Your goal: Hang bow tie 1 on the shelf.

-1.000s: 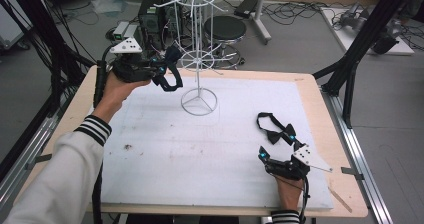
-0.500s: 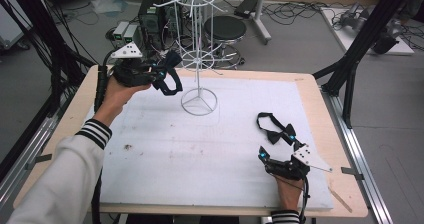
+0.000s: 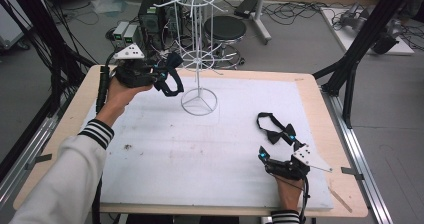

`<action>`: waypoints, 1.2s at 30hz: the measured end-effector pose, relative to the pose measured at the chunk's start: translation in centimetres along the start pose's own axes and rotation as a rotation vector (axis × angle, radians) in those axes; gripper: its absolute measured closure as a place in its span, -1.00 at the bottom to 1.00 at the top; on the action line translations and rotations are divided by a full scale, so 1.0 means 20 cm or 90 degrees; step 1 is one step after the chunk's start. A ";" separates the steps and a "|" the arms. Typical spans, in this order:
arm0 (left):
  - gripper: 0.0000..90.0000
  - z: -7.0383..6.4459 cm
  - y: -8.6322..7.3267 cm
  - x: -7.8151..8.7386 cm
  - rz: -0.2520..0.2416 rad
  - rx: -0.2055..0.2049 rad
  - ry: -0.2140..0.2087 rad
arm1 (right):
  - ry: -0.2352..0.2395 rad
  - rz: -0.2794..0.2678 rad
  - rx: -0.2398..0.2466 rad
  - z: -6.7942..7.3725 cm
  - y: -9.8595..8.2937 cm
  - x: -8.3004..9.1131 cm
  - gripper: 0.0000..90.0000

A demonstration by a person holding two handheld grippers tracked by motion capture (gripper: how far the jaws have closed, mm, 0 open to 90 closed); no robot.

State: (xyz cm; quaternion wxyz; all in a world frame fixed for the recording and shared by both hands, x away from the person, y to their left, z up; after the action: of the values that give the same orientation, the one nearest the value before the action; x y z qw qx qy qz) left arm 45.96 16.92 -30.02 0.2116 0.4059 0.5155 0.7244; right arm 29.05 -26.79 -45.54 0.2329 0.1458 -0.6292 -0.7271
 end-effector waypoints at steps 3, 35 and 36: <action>0.67 0.00 -0.01 -0.01 -0.004 0.009 0.001 | 0.000 0.003 -0.003 0.00 0.00 0.00 -0.91; 0.67 -0.03 -0.06 -0.09 0.014 0.008 0.019 | 0.001 0.003 -0.003 0.00 0.00 0.00 -0.91; 0.67 -0.03 -0.06 -0.09 0.013 0.010 0.021 | 0.001 0.003 -0.003 0.00 0.00 0.00 -0.91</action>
State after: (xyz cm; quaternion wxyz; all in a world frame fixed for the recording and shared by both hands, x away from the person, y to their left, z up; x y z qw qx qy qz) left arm 46.43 15.65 -31.86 0.1922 0.4007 0.5203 0.7292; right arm 29.00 -26.77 -45.55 0.2350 0.1442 -0.6274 -0.7282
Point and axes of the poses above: each handheld gripper's, and its own axes: x roughly backward along the jaws, y roughly out of its top, z roughly to its left, the point moved 3 cm from there along -x, roughly forward along the jaws, and after that the axes turned 7 degrees about -x, right-handed, at the moved point
